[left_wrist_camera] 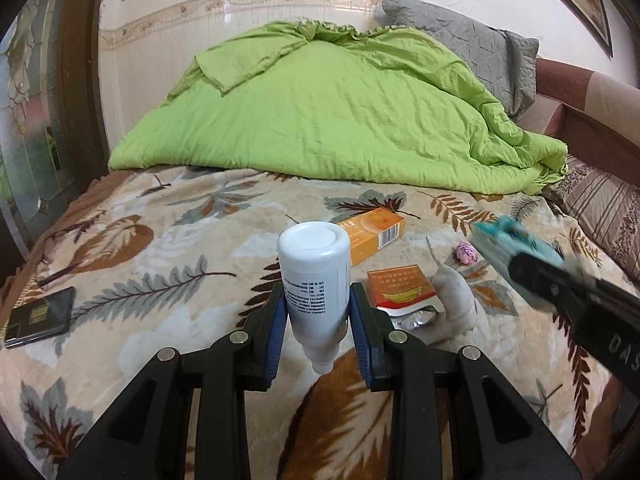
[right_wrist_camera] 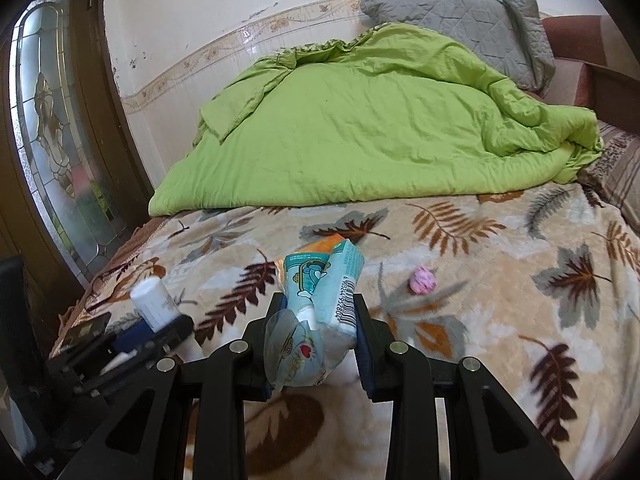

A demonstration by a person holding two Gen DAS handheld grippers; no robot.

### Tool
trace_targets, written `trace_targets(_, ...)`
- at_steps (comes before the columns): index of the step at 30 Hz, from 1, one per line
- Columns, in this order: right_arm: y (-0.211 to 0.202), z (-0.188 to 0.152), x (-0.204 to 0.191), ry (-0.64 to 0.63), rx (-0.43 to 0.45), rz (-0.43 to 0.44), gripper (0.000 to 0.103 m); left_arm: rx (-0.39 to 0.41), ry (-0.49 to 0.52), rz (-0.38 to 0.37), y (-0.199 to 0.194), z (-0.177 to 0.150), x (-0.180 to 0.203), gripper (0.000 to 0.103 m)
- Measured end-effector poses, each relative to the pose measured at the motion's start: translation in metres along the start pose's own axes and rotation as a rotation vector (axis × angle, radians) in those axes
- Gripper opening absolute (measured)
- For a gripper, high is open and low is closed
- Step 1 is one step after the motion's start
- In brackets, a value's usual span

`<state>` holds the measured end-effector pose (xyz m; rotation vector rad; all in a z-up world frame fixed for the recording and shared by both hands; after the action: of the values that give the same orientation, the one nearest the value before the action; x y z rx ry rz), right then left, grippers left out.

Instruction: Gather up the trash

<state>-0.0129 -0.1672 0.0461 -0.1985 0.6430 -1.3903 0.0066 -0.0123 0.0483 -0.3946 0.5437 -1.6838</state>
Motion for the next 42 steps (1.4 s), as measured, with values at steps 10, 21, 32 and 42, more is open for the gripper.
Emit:
trace_targets(10, -0.051, -0.030, 0.008, 0.000, 0.001, -0.021, 0.034, 0.019, 0.043, 0.024, -0.043, -0.021, 0.008, 0.030)
trace_targets(21, -0.085, -0.055, 0.017, -0.003, -0.017, -0.035, 0.034, 0.006, 0.082, 0.021, -0.067, -0.046, 0.019, 0.030)
trace_targets(32, -0.096, -0.062, 0.013, -0.012, -0.014, -0.029, 0.034, -0.008, 0.108, 0.004, -0.068, -0.055, 0.028, 0.030)
trace_targets(42, -0.088, -0.063, 0.014, 0.002, -0.033, -0.028, 0.034, -0.017, 0.097, -0.002, -0.063, -0.057, 0.024, 0.030)
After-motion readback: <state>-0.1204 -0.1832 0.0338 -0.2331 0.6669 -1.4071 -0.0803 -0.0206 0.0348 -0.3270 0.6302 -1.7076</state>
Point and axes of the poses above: each gripper's, at about its wrist camera, not at the fingertips, and y roughly the way its jaws point, x to its right, z to its top, the point moved 7 cm from there along y, roughly the way its jaws point, and after that the axes turned 2 degrees about y, right-handed, at the moved point
